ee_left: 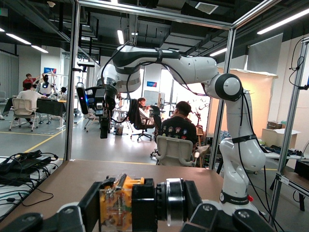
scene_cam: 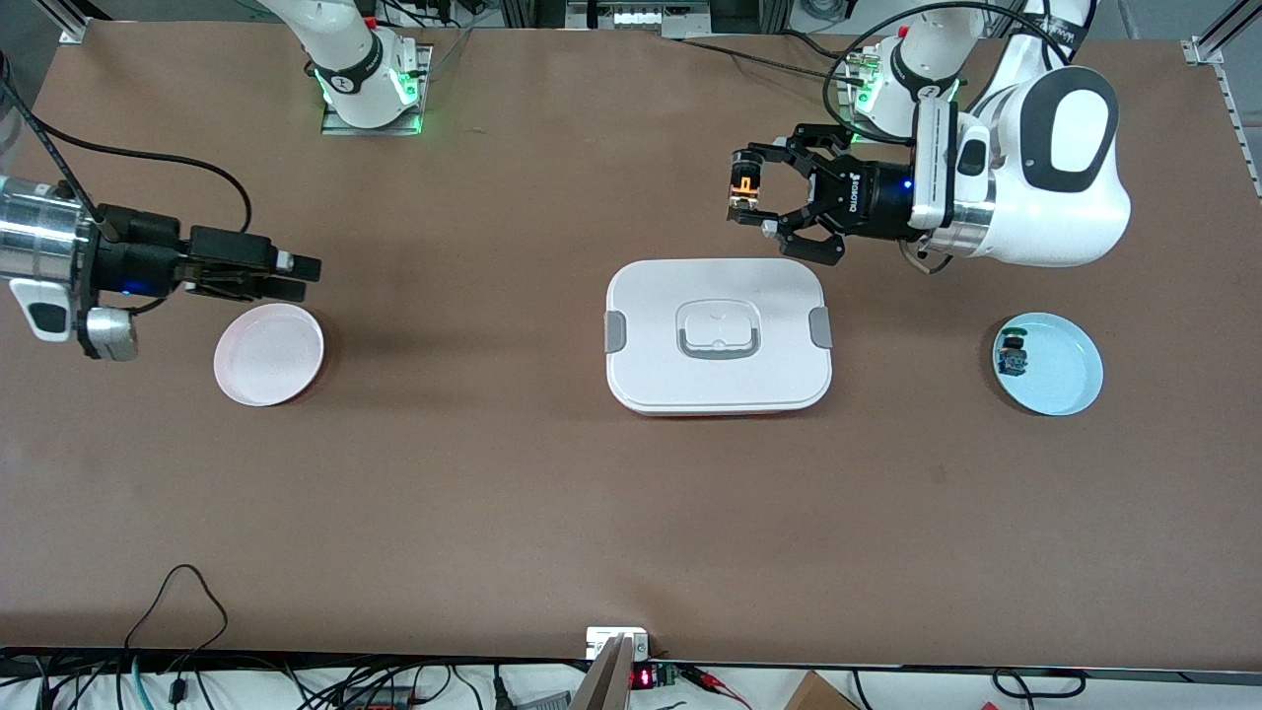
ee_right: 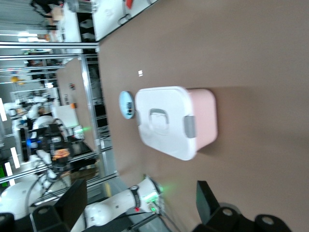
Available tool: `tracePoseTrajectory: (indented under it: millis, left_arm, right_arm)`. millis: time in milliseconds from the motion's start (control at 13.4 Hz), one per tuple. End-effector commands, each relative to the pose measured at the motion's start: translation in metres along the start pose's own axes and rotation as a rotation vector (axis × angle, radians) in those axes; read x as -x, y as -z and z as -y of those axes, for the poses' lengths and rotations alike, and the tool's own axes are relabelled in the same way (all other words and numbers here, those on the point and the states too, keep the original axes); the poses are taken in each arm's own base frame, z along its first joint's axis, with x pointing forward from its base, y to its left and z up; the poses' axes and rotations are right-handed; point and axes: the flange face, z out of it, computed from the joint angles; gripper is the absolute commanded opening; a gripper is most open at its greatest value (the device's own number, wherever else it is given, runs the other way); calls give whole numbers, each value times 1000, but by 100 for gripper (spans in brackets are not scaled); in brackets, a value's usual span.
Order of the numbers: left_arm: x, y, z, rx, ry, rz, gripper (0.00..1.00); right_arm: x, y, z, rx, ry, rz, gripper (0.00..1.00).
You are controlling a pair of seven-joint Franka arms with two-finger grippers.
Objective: Transfer orange switch to right arm and place
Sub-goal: 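Reach the right gripper toward the switch held by the left gripper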
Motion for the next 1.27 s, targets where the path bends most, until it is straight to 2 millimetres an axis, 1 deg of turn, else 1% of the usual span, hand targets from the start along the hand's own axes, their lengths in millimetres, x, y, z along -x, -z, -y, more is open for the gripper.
tracePoseTrajectory:
  millis: [0,75,149,224,299,373,448,522,597,672,821,896,970,1045,1194]
  left_arm:
    - [0,2,-7,-28,-17,2,0]
    - [-1,1,-8,-26,-18,3,0]
    - [-1,0,-8,-25,-18,2,0]
    - [0,1,-8,-25,-17,1,0]
    - [0,1,-8,-25,-17,1,0]
    - [0,1,-8,-25,-17,1,0]
    - [0,1,-8,-25,-17,1,0]
    - [-1,1,-7,-26,-20,1,0]
    - [0,1,-8,-25,-17,1,1]
    - [0,1,-8,-25,-17,1,1]
    - [-1,1,-7,-27,-20,2,2]
    - [-1,1,-7,-26,-18,0,2]
    - [-1,0,-8,-24,-20,2,2]
    - [-1,0,-8,-24,-18,0,2]
    - [0,0,-8,-23,-19,1,2]
  right_arm:
    - [-8,-46,24,-202,1,52,100]
    - [-7,-64,38,-260,-1,62,100]
    - [-9,-74,43,-274,-4,48,100]
    - [-10,-97,45,-280,-3,66,100]
    - [-10,-116,49,-318,1,85,100]
    - [-8,-141,55,-370,9,111,100]
    - [-4,-161,65,-396,6,112,100]
    - [0,-181,75,-387,7,87,100]
    - [6,-206,84,-369,6,73,100]
    - [11,-232,86,-350,1,70,100]
    - [26,-264,102,-353,-4,63,100]
    - [33,-285,108,-389,-30,61,100]
    - [38,-299,113,-422,-51,54,100]
    - [44,-309,120,-453,-67,44,100]
    - [55,-325,128,-506,-38,47,100]
